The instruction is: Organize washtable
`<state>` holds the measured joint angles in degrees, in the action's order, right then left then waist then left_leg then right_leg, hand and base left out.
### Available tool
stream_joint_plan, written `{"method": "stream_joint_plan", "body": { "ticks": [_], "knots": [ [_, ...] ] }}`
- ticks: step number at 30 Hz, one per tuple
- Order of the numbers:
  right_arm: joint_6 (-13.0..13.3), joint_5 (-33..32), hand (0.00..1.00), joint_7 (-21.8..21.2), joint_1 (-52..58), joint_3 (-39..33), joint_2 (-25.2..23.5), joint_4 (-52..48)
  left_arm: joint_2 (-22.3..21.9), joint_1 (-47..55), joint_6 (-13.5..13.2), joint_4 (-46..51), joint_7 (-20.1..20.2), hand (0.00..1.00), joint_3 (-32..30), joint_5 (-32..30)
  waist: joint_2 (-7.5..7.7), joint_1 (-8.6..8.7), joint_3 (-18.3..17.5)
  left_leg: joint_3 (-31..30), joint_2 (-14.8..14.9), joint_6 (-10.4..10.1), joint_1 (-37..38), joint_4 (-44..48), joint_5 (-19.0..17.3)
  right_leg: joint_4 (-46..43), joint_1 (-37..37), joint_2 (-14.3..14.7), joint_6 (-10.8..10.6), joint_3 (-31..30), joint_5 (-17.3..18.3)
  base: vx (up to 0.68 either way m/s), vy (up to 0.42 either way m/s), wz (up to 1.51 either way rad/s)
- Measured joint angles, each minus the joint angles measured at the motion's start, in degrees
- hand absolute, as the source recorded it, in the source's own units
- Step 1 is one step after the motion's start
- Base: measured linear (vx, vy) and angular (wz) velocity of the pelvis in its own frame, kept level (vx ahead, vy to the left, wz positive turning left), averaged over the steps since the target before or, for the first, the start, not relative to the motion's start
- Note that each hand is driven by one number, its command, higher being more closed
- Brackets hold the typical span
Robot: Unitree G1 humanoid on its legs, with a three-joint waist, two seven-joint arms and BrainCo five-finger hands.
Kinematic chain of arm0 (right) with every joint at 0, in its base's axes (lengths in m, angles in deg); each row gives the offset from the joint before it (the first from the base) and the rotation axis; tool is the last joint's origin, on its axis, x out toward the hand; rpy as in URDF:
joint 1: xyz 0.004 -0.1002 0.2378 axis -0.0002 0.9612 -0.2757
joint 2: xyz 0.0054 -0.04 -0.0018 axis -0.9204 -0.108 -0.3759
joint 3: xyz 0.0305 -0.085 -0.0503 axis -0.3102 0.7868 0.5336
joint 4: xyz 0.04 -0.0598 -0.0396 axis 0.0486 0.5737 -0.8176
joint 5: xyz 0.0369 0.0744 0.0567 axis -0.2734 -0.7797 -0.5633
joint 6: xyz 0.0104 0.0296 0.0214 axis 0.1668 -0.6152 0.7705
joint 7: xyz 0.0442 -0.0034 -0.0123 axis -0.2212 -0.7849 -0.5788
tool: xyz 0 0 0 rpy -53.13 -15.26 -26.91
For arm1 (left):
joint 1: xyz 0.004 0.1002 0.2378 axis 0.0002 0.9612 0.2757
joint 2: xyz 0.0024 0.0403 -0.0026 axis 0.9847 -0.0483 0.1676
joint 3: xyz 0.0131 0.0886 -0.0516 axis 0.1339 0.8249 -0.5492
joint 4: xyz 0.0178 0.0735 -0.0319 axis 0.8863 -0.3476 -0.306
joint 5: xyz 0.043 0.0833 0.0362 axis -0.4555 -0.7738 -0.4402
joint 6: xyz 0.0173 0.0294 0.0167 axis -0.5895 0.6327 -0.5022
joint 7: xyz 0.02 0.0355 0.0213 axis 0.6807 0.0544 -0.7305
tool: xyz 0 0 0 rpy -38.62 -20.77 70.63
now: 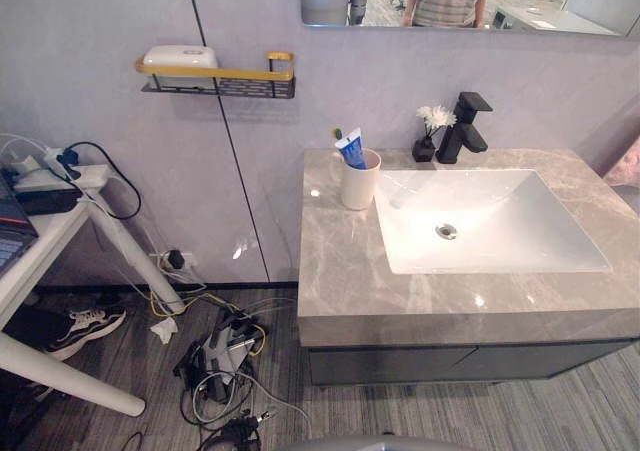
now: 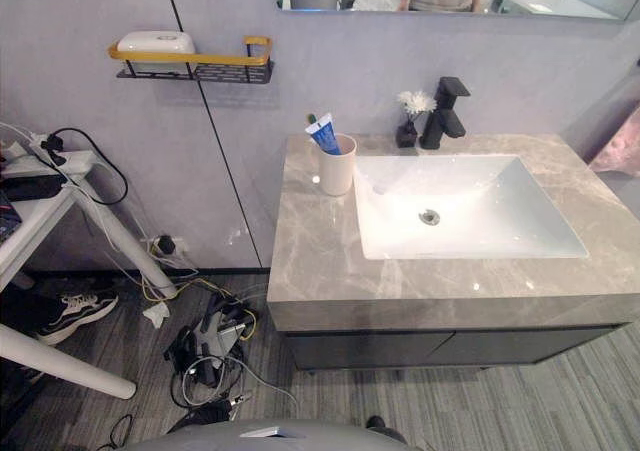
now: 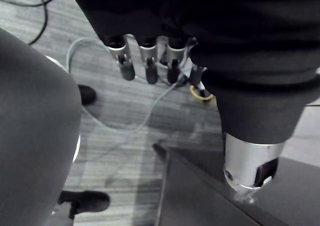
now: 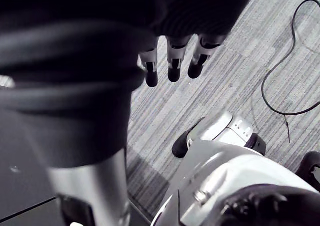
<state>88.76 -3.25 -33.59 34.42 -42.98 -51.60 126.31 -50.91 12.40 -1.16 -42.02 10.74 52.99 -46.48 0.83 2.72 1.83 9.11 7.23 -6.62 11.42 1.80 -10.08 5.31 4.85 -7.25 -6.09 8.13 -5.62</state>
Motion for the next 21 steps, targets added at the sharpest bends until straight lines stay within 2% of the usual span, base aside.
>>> {"method": "stream_joint_plan", "body": {
  "ticks": [3, 5, 7, 9, 10, 11, 12, 13, 14, 15, 16, 17, 18, 20, 21],
  "knots": [
    [0.02, 1.23, 0.0, 0.0, -0.28, 0.15, -0.02, -0.01, 0.19, 0.09, -0.08, 0.76, -0.24, 0.0, -0.1, 0.05, 0.19, -0.07, 1.21, -1.83, 0.74, -0.15, -1.52, 4.08, -1.31, -0.01, 1.77, 0.16, 0.37, 1.94, 0.36, -0.09, -0.044, 0.32],
    [0.09, 1.6, 0.0, 0.05, -0.86, 0.33, 0.54, -0.02, -0.2, 0.27, -0.25, 2.25, -0.89, 0.0, -0.58, 0.09, -0.22, -0.3, 2.75, -3.63, 2.35, -0.51, -5.33, 11.09, -4.28, -0.01, 2.15, 1.28, 0.61, 2.84, 1.38, -0.13, -0.056, 0.26],
    [0.12, 1.59, 0.0, 0.11, -1.29, 0.83, 1.38, 0.03, -0.56, 0.22, -0.23, 2.73, -1.25, 0.0, -0.69, 0.09, -1.45, -0.22, 3.34, -5.06, 3.1, -0.78, -8.31, 14.35, -5.21, -0.01, 1.14, 1.96, 0.45, 3.35, 1.56, -0.14, -0.039, 0.23],
    [0.17, 1.6, 0.0, 0.16, -1.83, 1.74, 2.47, 0.02, -1.64, 0.14, -0.21, 3.18, -1.69, 0.0, -1.86, 0.13, -3.42, -0.27, 3.91, -5.7, 3.58, -1.54, -9.89, 14.54, -5.36, -0.13, 0.43, 2.53, 0.49, 3.41, 1.54, -0.1, -0.057, 0.17],
    [0.15, 1.6, 0.0, 0.15, -2.34, 1.45, 2.59, 0.01, -2.08, 0.25, -0.17, 3.12, -1.95, 0.0, -3.47, 0.16, -3.81, -0.28, 4.03, -6.12, 3.89, -2.24, -10.06, 13.46, -4.63, -0.68, -0.41, 2.79, 1.07, 3.04, 1.46, -0.08, -0.096, 0.11],
    [0.12, 1.6, 0.0, 0.2, -2.39, 1.1, 2.33, 0.0, -2.12, 0.56, -0.15, 3.14, -2.19, 0.0, -5.07, 0.15, -3.58, -0.26, 3.97, -6.13, 3.81, -2.94, -9.37, 11.26, -3.73, -1.11, -1.14, 2.82, 2.09, 2.63, 1.23, 0.04, -0.084, 0.01],
    [0.17, 1.6, 0.0, 0.2, -2.47, -0.52, 1.76, -0.01, -2.01, 0.29, -0.08, 3.45, -2.27, 0.0, -8.02, 0.34, -2.75, -0.32, 4.78, -5.62, 4.02, -2.78, -10.87, 20.66, -5.1, -2.49, -2.3, 2.25, 3.71, 3.04, 1.06, 0.26, 0.02, -0.17],
    [0.49, 1.58, 0.0, 0.32, -2.96, -1.56, 1.79, -0.2, -2.69, 0.31, -0.07, 4.15, -2.26, 0.0, -9.71, 0.77, -3.37, -0.72, 5.28, -4.8, 4.31, -2.25, -13.52, 33.92, -5.83, -4.27, -3.0, 2.27, 4.19, 2.76, 1.41, 0.45, 0.156, -0.23],
    [0.52, 1.55, 0.0, 0.38, -2.85, -1.98, 1.69, -0.84, -2.92, 0.68, -0.05, 4.08, -2.25, 0.0, -9.71, 0.92, -3.86, -0.47, 5.06, -3.31, 4.33, -1.21, -13.96, 42.25, -3.68, -4.26, -2.69, 2.06, 4.14, 2.48, 1.38, 0.49, 0.221, -0.17],
    [0.47, 1.48, 0.0, 0.29, -2.93, -2.19, 1.8, -0.98, -3.14, 0.97, -0.06, 4.1, -2.23, 0.0, -9.58, 0.9, -4.25, -0.01, 4.92, -2.97, 4.49, -0.81, -12.94, 44.18, -2.46, -3.85, -2.36, 2.06, 3.81, 2.48, 1.13, 0.43, 0.221, 0.01],
    [0.5, 1.49, 0.0, 0.16, -2.99, -2.2, 1.76, -1.08, -3.35, 0.87, 0.12, 4.05, -2.21, 0.0, -9.36, 0.91, -4.45, 0.26, 5.02, -3.05, 5.19, -1.39, -10.5, 41.02, -3.25, -4.01, -2.06, 2.21, 3.03, 2.54, 0.33, 0.32, 0.209, 0.1],
    [0.4, 1.49, 0.0, 0.16, -3.22, -2.35, 1.43, -1.02, -3.32, 0.58, 0.29, 4.13, -2.23, 0.0, -8.97, 0.9, -4.21, 0.1, 5.09, -3.07, 4.19, -2.15, -7.58, 34.57, -5.36, -4.31, -1.78, 1.83, 2.75, 2.89, -0.16, 0.21, 0.163, 0.13],
    [0.34, 1.48, 0.0, 0.14, -3.22, -2.39, 1.45, -0.95, -3.32, 0.56, 0.32, 4.18, -2.23, 0.0, -8.88, 0.9, -4.31, 0.14, 4.96, -3.1, 3.79, -1.81, -6.64, 32.65, -5.8, -4.3, -1.79, 1.8, 2.63, 2.96, -0.24, 0.1, 0.115, 0.19],
    [0.13, 1.48, 0.0, 0.05, -3.17, -1.59, 1.03, -0.91, -2.85, 0.42, 0.33, 4.55, -2.36, 0.0, -6.7, 0.9, -2.68, 0.47, 4.27, -3.93, 2.11, -1.18, -2.68, 22.11, -8.57, -4.47, -3.41, 1.13, 2.58, 4.02, -0.28, 0.01, 0.074, 0.29],
    [0.1, 1.49, 0.0, 0.06, -3.24, -0.45, 1.15, -0.93, -2.52, 0.38, 0.36, 4.55, -2.5, 0.0, -5.34, 0.9, -2.85, 0.51, 3.91, -4.01, 2.08, -1.14, -2.11, 18.43, -9.68, -4.61, -4.7, 1.1, 2.41, 4.42, -0.37, -0.03, 0.112, 0.45]
  ]
}}
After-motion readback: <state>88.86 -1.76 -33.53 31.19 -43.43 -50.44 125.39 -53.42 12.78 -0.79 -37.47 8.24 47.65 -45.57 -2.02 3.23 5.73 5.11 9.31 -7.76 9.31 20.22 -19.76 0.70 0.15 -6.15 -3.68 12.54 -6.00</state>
